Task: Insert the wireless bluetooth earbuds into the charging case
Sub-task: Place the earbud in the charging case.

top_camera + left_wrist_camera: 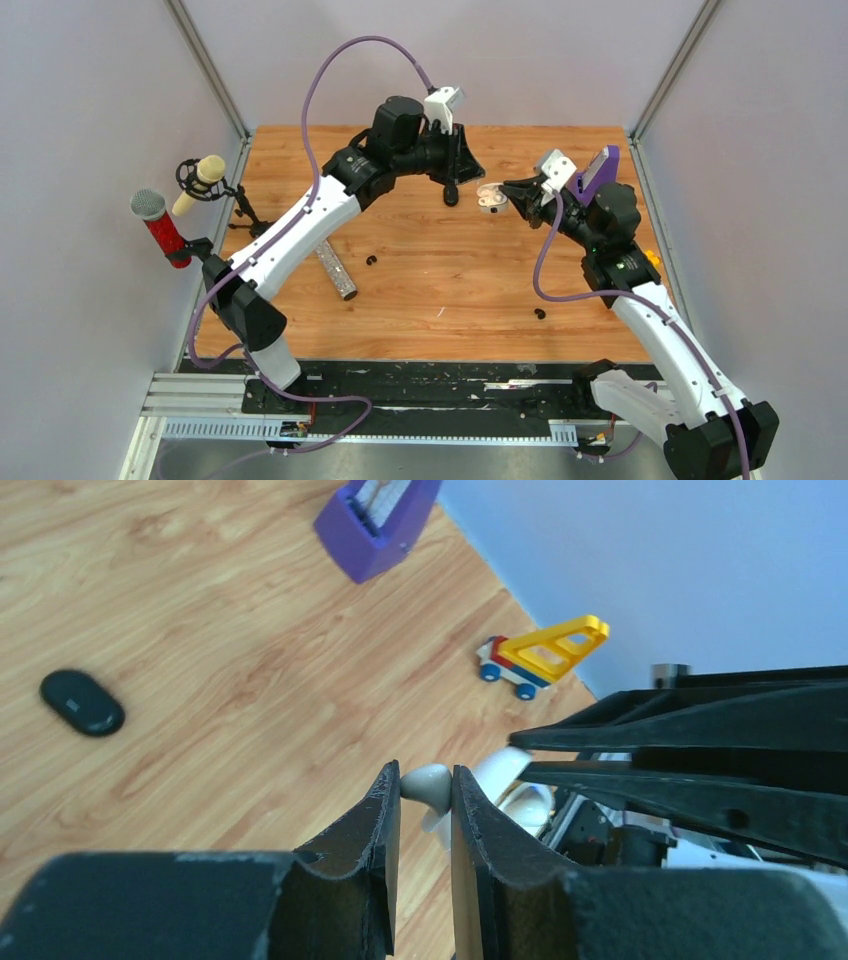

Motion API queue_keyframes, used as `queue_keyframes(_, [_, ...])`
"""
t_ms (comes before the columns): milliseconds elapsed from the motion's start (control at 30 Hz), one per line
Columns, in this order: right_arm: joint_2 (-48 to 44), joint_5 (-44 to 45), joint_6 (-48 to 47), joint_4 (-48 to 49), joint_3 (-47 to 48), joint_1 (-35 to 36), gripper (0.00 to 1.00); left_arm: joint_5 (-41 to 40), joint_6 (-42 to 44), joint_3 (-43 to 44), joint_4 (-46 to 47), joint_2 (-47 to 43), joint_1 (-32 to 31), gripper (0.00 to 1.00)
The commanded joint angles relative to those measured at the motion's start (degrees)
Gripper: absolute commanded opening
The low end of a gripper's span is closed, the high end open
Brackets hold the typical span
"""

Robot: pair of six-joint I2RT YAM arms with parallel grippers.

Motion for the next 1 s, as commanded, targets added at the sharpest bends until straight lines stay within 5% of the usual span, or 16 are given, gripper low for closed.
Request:
queue_keyframes(0, [-0.6, 3.9, 3.8, 2.9, 3.2, 0.2, 0.0, -11.0, -1.9, 4.0, -4.0, 0.2, -2.2, 0.26])
queue_keyframes(267, [-0.4, 6.4, 3.8, 4.8, 1.2, 0.3, 0.0, -24.7, -3.8, 9.5, -10.3, 1.5, -5.5, 0.27])
queue_keyframes(567, [2.4, 11.3, 9.1, 7.7, 0.7, 0.3, 0.0, -26.5, -7.4, 9.4, -11.9, 1.2, -6.3, 0.21])
queue_keyframes(967, [5.2, 9.2, 16.8, 6.9, 2.3, 0.3, 0.0, -40.5, -5.5, 14.4, -15.4, 4.1, -11.2, 0.12])
